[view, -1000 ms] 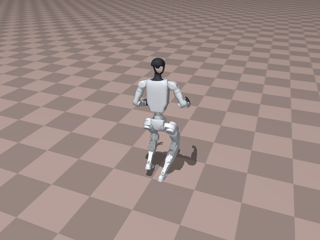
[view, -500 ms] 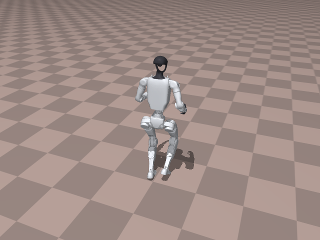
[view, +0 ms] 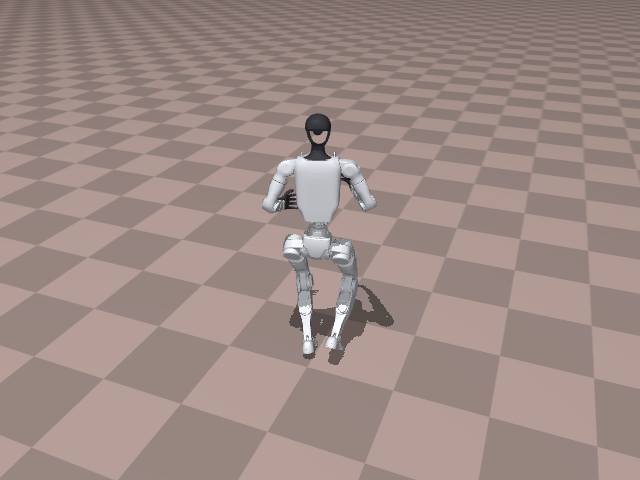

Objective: Run

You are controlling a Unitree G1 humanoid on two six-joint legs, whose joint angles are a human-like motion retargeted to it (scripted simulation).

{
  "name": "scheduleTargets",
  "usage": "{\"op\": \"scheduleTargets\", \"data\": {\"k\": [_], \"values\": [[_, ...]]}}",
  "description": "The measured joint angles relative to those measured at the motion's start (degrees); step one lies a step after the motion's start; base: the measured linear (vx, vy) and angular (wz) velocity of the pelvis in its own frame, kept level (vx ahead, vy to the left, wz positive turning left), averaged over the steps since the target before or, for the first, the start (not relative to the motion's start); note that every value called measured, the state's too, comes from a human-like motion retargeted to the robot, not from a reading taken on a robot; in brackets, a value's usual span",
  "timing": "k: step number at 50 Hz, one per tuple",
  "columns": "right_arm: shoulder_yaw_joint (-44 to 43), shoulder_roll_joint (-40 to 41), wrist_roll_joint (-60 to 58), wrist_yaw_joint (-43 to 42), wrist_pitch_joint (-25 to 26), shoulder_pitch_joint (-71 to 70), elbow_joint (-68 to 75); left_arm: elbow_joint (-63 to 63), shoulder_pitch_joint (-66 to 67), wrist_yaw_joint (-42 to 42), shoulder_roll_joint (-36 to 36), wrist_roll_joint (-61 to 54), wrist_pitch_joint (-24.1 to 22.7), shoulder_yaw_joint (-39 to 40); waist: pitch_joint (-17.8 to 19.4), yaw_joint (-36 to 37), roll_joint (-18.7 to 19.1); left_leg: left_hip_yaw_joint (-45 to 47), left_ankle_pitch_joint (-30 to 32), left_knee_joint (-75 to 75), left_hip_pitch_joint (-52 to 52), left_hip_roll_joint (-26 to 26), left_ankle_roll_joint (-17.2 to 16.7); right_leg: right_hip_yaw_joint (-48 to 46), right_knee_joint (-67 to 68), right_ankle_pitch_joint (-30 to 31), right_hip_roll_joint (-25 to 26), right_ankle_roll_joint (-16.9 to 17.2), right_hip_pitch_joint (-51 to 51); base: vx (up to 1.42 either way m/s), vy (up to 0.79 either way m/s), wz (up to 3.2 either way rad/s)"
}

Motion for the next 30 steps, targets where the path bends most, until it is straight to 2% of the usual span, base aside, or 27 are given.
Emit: {"op": "scheduleTargets", "data": {"k": [4, 5, 7, 10, 12, 15, 18, 20, 23, 25, 28, 30], "values": [[0.51, 1.2, -3.26, 0.72, 2.25, 2.42, 3.91, 1.22, -7.26, 2.8, 0.67, 4.13, -0.46, 0.0, 1.76, -3.45, -2.05, -0.51, -16.89, 1.13, 2.7, -4.58, 7.1, 2.51, 17.47, -4.69, -5.54, -2.22, -4.22, 0.03, 0.09, 0.59], [0.33, 1.77, -4.74, 0.61, 2.89, 2.55, 6.04, 2.06, -10.82, 4.11, 0.94, 6.05, -0.55, 0.03, 2.63, -4.35, -2.71, -0.27, -19.74, 0.75, 3.32, -5.57, 8.78, 4.02, 20.9, -5.09, -6.42, -2.09, -5.81, 0.02, 0.09, 0.77], [-0.08, 2.82, -7.06, 0.6, 3.67, 4.5, 10.52, 2.25, -16.49, 5.72, 0.32, 8.24, -0.66, -0.51, 2.94, -6.16, -3.92, 0.13, -21.57, -0.58, 3.34, -7.39, 10.31, 5.74, 24.28, -6.72, -7.99, -2.17, -8.46, 0.04, 0.04, 0.89], [-0.6, 3.07, -7.51, 1.68, 3.74, 8.56, 14.4, -0.88, -20.37, 5.28, -1.31, 7.44, -1.07, -0.78, 1.57, -7.85, -2.73, -1.8, -19.45, -5.07, 4.85, -8.01, 9.06, 4.84, 19.88, -7.43, -6.87, -2.77, -9.58, 0.12, 0.0, 0.66], [-0.86, 2.59, -6.56, 2.38, 3.5, 11.32, 15.1, -3.74, -20.37, 3.7, -2.14, 5.78, -1.63, -1.08, 0.47, -8.25, -1.0, -3.37, -14.49, -7.44, 6.27, -6.65, 5.7, 2.87, 11.8, -7.27, -4.05, -2.47, -7.62, 0.16, -0.06, 0.69], [-1.23, 2.1, -4.97, 3.0, 3.21, 14.71, 15.26, -7.08, -18.93, 1.63, -3.06, 3.53, -2.89, -2.3, -1.33, -8.5, 0.32, -4.49, -3.11, -7.41, 5.33, -4.83, -0.29, 1.14, -0.93, -6.52, -0.22, -0.86, -3.99, 0.1, -0.09, 1.01], [-1.42, 1.55, -3.95, 2.64, 3.25, 16.16, 14.34, -8.22, -17.08, 0.39, -3.03, 1.25, -3.31, -3.59, -1.91, -6.42, 2.07, -4.56, 1.05, 2.06, 1.69, -0.4, -3.3, -0.2, -9.42, -7.5, 4.83, 0.09, 0.14, 0.03, -0.07, 0.85], [-1.63, 0.63, -4.45, 2.03, 3.33, 15.32, 12.77, -8.18, -15.71, -0.46, -2.83, 0.24, -3.08, -3.72, -1.59, -4.2, 3.24, -4.03, 0.11, 11.94, -0.94, 3.83, -3.31, -1.13, -12.19, -11.26, 8.11, -0.84, 2.68, 0.0, -0.05, 0.5], [-2.34, -1.94, -7.99, 1.47, 3.4, 10.62, 10.3, -6.27, -13.0, -0.85, -1.97, 1.78, -2.38, -2.23, -0.13, -1.08, 3.89, -3.73, -4.24, 26.99, -5.36, 8.39, -2.21, -1.4, -11.76, -23.31, 11.17, -4.77, 4.35, 0.0, -0.03, 0.21], [-3.21, -3.67, -10.22, 0.6, 3.6, 4.62, 8.95, -3.68, -11.05, -0.63, -1.41, 4.47, -1.64, -0.01, 1.63, 0.86, 5.33, -4.4, -6.94, 33.92, -8.63, 11.62, -1.32, -1.1, -11.89, -27.31, 14.46, -6.32, 4.33, 0.01, 0.0, -0.1], [-4.78, -3.83, -8.47, -2.0, 2.42, -1.07, 4.87, -0.85, -5.64, -0.77, -0.72, 6.46, -1.32, 1.78, 1.91, 3.29, 5.62, -4.23, -6.7, 32.13, -10.17, 12.63, 0.08, -0.29, -14.44, -25.23, 15.6, -5.46, 5.46, 0.09, 0.03, -0.29], [-5.38, -2.86, -5.32, -2.76, 1.39, -1.69, 1.25, -0.44, -1.42, -0.91, 0.0, 6.45, -1.46, 2.05, 0.94, 4.68, 5.02, -3.55, -4.17, 25.34, -8.88, 11.76, 0.23, 0.32, -16.85, -20.01, 14.63, -3.74, 6.51, 0.14, 0.06, -0.29]]}}
